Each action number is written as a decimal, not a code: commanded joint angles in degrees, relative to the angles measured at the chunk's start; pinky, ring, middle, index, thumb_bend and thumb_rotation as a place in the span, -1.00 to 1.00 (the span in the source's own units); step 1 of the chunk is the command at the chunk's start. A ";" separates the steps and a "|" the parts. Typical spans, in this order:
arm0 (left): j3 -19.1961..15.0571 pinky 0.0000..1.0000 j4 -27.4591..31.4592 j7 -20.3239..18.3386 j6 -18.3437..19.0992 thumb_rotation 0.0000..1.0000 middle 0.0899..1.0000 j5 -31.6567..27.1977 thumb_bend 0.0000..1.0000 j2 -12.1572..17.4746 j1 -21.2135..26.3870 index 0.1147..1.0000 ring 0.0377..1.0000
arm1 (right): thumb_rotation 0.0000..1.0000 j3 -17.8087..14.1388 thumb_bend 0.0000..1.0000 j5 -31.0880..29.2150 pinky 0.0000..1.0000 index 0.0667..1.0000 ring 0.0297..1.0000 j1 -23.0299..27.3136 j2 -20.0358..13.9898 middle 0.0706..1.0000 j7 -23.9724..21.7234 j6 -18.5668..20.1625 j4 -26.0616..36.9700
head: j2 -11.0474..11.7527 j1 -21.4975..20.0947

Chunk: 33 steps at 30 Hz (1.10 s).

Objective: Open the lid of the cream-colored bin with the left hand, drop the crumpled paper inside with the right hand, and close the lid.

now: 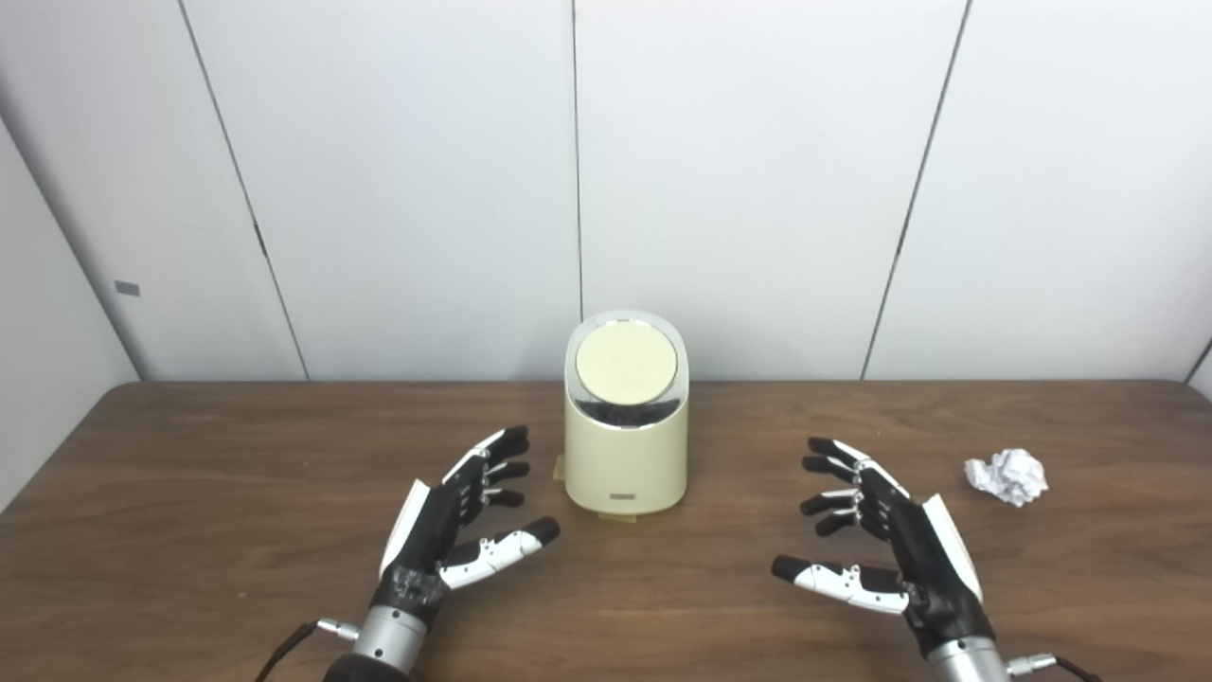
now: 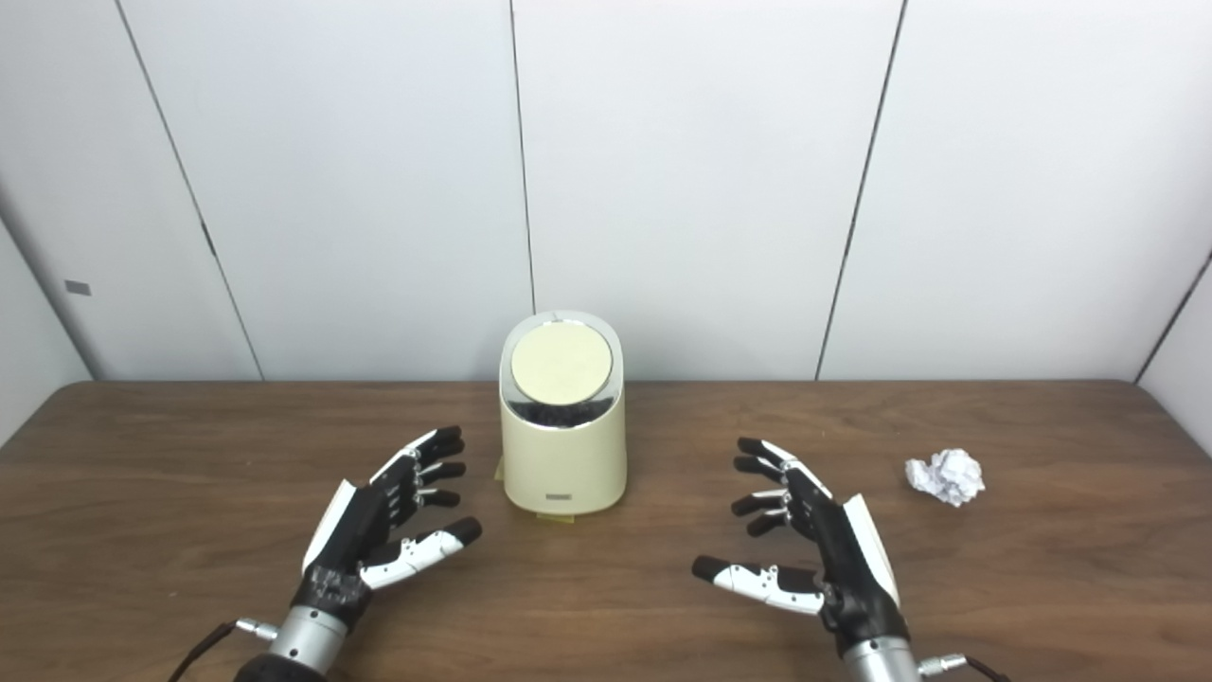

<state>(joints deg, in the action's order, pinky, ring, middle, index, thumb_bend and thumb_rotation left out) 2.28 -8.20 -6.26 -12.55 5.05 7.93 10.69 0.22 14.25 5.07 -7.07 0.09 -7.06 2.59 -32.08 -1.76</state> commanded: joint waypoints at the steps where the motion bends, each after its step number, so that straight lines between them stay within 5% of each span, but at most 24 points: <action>1: -0.29 0.49 0.44 0.79 -1.25 -0.24 0.74 0.02 0.68 0.03 1.45 0.80 0.65 | -0.49 -0.14 0.46 -0.48 0.04 0.60 0.22 1.51 -0.78 0.55 0.44 -2.16 1.65 | -0.02 -0.01; 17: -0.56 0.57 1.80 3.34 -0.60 -0.21 0.71 2.33 0.65 -1.15 1.88 0.77 0.64 | -0.46 0.06 0.47 -0.31 0.04 0.60 0.21 1.91 -0.74 0.53 0.60 -3.05 0.54 | 0.85 -0.27; 23: -1.37 0.71 5.83 9.07 4.88 -0.14 0.80 7.39 0.63 -4.41 4.84 0.84 0.79 | -0.45 -0.06 0.48 -0.92 0.04 0.60 0.22 2.32 -0.76 0.54 0.55 -3.55 -0.58 | 1.78 0.05; 33: -1.60 0.92 8.15 11.10 13.22 -0.17 0.83 11.39 0.60 -4.96 13.86 0.87 0.91 | -0.52 -0.12 0.44 -0.94 0.05 0.60 0.23 2.56 -0.94 0.54 0.47 -4.21 -1.09 | 2.13 0.39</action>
<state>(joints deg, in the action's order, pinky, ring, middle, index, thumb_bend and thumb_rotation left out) 0.51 -1.83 4.11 0.37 15.28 2.65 21.15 0.26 13.95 5.33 -7.16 0.09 -8.68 0.02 -29.88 -1.32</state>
